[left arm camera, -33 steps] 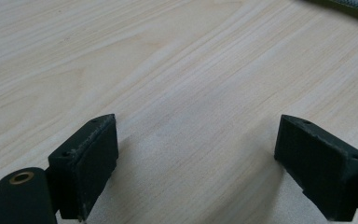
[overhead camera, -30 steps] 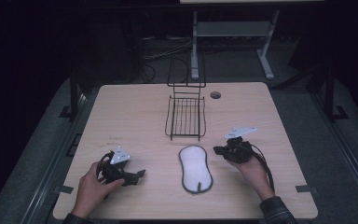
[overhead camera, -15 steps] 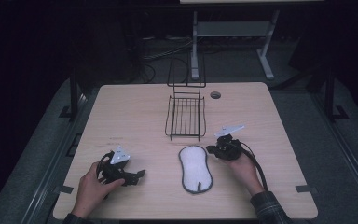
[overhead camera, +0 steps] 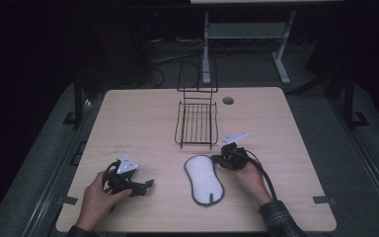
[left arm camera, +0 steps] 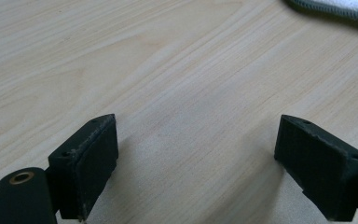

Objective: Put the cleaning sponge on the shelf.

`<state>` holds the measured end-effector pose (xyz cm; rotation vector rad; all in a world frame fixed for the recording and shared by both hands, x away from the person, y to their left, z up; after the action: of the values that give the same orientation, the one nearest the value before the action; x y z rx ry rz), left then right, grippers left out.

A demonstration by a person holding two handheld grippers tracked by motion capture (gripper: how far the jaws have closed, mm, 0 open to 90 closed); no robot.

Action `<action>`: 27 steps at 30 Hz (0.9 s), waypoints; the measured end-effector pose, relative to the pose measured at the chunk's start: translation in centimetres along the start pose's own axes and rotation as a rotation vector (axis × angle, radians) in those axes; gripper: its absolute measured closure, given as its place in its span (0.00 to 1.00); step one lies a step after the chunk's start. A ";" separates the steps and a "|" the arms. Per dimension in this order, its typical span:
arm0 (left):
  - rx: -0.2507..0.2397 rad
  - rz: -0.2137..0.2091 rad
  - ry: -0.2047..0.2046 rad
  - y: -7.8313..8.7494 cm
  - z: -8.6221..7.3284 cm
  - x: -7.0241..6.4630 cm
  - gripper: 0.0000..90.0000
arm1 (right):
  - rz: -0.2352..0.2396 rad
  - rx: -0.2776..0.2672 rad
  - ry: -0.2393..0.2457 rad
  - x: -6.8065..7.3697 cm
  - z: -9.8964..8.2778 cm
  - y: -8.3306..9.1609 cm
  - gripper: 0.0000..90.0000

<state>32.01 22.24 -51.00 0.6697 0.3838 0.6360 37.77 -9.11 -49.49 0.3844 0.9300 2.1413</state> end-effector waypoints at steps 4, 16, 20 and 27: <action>-0.001 0.000 0.000 0.0 0.0 0.0 0.14 | 0.008 0.001 0.006 0.4 0.1 0.2 0.99; 0.002 0.001 -0.002 0.0 0.0 0.0 0.14 | 0.064 -0.039 0.046 3.1 -1.4 4.8 0.99; 0.004 0.000 -0.004 0.0 0.0 0.0 0.14 | 0.098 -0.038 0.054 4.6 -2.4 5.8 0.99; 0.000 0.000 -0.001 0.0 0.0 0.0 0.14 | 0.127 -0.009 0.059 5.7 -3.7 6.0 0.99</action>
<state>32.01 22.24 -51.01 0.6698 0.3824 0.6360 28.83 -9.37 -47.85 0.3859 0.9512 2.2823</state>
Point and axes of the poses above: each handheld gripper's, and its own axes: y roughly backward along the jaws, z roughly out of its top, x roughly to its left, the point moved 5 cm from there along -y, roughly forward along the jaws, and after that the axes turned 11 degrees about -z, right-handed, at the moved point
